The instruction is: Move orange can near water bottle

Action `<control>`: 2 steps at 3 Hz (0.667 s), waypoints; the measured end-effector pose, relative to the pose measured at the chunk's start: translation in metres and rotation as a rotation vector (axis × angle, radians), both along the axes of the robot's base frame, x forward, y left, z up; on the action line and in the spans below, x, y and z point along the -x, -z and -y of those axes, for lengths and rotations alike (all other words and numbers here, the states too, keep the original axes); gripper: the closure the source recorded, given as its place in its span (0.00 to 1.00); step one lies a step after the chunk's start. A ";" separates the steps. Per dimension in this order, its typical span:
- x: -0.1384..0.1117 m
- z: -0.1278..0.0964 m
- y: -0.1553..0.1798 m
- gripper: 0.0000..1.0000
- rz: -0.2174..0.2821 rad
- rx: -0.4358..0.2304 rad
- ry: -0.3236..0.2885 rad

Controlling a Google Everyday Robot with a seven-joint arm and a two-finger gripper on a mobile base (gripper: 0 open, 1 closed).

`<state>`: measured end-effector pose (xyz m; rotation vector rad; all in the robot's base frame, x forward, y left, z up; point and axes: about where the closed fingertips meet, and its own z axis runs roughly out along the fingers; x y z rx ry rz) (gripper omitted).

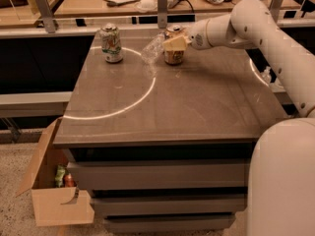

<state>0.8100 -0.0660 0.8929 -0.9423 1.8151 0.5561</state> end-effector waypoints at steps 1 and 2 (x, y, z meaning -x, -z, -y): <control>0.002 0.007 0.004 0.12 0.009 0.013 -0.004; 0.014 0.020 0.007 0.00 0.023 0.029 -0.033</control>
Offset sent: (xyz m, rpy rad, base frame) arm -0.0313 -0.0461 -0.0069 -0.0544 -0.0485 0.0649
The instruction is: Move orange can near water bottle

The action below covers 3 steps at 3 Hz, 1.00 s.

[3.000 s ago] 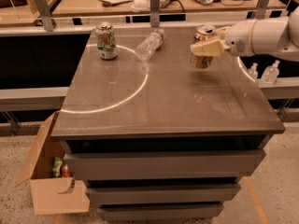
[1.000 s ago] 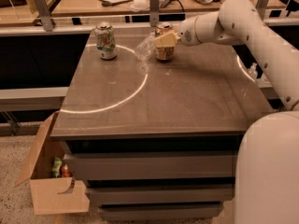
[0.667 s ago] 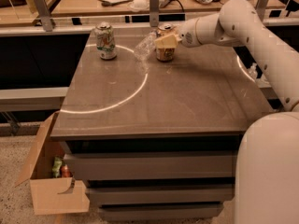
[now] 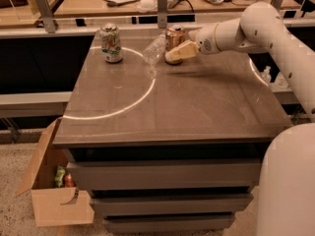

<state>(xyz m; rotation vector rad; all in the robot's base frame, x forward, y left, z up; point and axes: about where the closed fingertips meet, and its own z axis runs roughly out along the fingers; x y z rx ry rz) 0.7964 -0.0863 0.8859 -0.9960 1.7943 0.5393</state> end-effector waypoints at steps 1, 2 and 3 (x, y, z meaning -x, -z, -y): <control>0.018 0.024 0.002 0.00 0.009 0.011 -0.006; 0.050 0.080 0.015 0.00 -0.008 0.040 0.049; 0.050 0.080 0.015 0.00 -0.008 0.040 0.049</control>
Offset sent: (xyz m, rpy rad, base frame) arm -0.0834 -0.1390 -0.0219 -0.0738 0.0139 -0.1129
